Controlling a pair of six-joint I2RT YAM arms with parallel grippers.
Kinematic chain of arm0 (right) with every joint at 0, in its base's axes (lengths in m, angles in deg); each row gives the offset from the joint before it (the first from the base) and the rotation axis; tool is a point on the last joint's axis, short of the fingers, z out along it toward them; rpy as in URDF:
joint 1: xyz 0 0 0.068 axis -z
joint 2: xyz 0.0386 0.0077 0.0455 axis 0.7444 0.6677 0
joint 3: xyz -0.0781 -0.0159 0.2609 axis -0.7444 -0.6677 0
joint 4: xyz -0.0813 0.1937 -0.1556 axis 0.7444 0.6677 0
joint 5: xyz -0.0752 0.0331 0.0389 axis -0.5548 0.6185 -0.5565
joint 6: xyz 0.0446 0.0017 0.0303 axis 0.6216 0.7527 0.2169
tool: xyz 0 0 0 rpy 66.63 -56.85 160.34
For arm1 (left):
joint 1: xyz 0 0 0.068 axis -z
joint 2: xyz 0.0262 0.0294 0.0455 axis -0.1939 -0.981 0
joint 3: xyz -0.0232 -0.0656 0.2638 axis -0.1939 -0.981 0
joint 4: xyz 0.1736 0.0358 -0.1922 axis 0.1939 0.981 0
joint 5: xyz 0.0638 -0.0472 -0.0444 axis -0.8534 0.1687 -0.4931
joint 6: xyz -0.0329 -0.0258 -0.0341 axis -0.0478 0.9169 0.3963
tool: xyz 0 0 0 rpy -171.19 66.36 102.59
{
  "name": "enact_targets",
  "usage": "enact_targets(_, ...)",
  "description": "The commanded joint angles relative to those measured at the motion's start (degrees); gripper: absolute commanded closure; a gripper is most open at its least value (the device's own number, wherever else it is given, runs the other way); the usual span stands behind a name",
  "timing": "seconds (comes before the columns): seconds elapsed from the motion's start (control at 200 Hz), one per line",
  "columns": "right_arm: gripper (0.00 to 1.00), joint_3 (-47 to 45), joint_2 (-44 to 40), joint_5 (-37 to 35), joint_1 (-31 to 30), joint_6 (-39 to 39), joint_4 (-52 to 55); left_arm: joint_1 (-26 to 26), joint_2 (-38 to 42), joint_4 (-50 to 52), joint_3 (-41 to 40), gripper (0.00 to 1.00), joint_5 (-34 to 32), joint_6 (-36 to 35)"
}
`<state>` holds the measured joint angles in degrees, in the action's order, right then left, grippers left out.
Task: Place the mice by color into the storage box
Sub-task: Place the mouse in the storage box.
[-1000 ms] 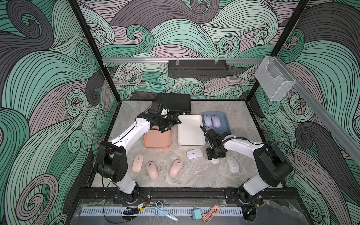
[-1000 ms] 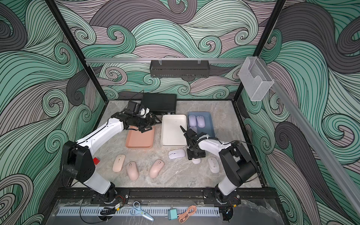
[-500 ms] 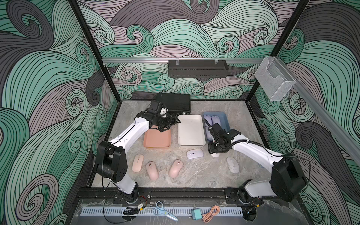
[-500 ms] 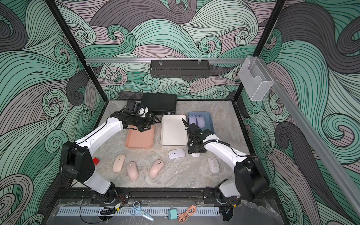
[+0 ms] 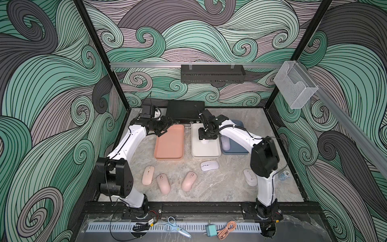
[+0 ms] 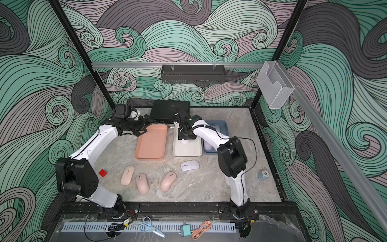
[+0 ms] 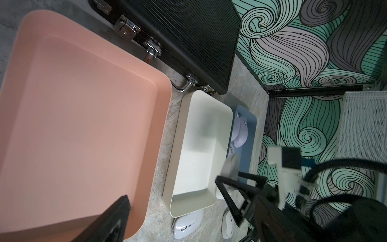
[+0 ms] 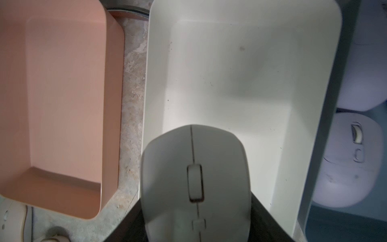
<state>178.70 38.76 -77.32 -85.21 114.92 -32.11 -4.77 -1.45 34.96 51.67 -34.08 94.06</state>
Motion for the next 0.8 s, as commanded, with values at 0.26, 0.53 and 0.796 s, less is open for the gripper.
enact_targets(0.26,0.49,26.9,23.0,-6.4,0.3,3.3,9.6,-0.1,0.4,-2.4,-0.1,0.08,3.9,1.4)
enact_targets(0.53,0.48,31.5,27.3,-5.5,1.2,3.7,9.8,-0.1,1.1,-3.6,-0.7,0.08,4.5,2.1)
enact_targets(0.796,0.46,32.0,28.9,-4.6,1.2,4.4,11.3,-0.1,0.6,-3.6,-0.7,0.08,4.7,2.2)
